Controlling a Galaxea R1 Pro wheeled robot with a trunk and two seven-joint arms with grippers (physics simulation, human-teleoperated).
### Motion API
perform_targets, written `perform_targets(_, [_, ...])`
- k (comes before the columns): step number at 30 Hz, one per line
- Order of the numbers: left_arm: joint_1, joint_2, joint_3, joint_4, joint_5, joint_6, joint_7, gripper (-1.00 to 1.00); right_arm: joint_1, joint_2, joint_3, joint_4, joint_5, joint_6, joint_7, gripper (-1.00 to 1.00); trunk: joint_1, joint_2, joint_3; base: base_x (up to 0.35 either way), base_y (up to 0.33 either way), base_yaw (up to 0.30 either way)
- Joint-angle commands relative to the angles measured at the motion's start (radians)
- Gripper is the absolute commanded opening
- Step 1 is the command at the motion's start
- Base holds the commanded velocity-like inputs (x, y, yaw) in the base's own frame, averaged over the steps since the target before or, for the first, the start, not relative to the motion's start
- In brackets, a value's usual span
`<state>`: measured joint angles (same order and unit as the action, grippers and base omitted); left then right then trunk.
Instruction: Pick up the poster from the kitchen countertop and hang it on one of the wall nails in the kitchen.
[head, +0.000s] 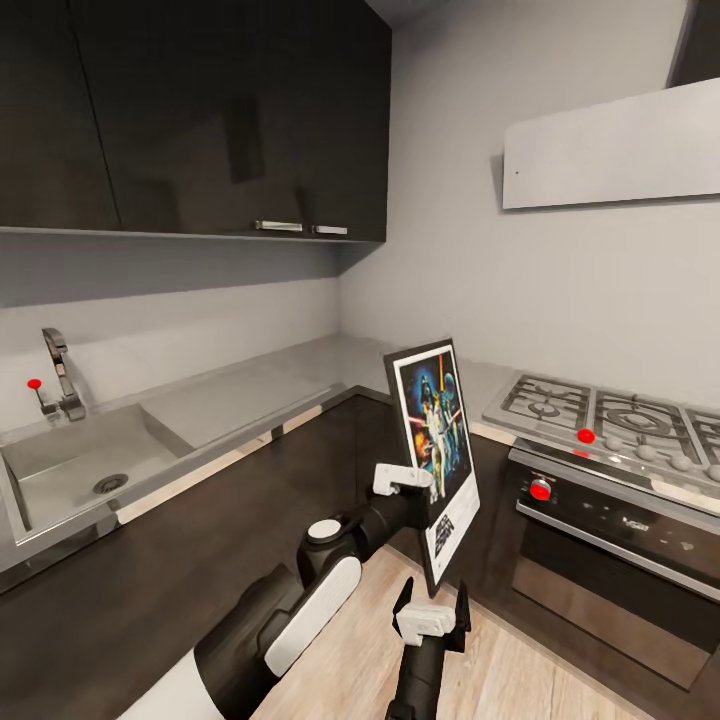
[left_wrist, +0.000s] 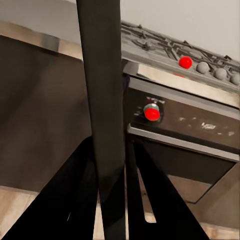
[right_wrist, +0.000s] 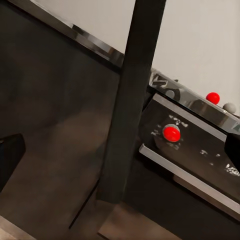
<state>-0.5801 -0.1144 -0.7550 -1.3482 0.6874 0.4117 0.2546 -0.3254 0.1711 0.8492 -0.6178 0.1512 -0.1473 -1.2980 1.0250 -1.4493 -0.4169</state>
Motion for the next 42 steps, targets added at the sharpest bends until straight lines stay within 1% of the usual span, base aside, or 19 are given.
perform_targets(1, [0.001,0.001,-0.006,-0.002,0.009,0.002,0.013,-1.00,-0.001,0.000,0.002,0.001,-0.001,-0.009,-0.003,1.00,0.000,-0.001,-0.001,0.000,0.000,0.000])
perform_targets(9, [0.003,0.002,-0.015,0.001,0.010,-0.036,0.017,-1.00,-0.001,0.000,0.002,0.002,-0.001,-0.009,-0.003,1.00,0.000,-0.001,-0.001,0.000,0.000,0.000])
perform_targets(23, [0.004,0.002,-0.020,0.003,0.009,-0.046,0.018,-1.00,-0.001,-0.001,0.002,0.002,-0.001,-0.009,-0.003,1.00,0.000,-0.001,-0.001,0.000,0.000,0.000])
perform_targets(31, [0.003,0.005,-0.060,0.005,0.006,-0.048,0.018,-1.00,-0.001,-0.001,0.002,0.002,-0.001,-0.009,-0.002,1.00,0.000,-0.001,-0.001,0.000,0.000,0.000])
perform_targets(42, [0.003,0.008,-0.066,0.005,0.006,-0.049,0.018,-1.00,-0.001,-0.001,0.002,0.001,-0.001,-0.009,-0.002,1.00,0.000,-0.001,-0.001,0.000,0.000,0.000])
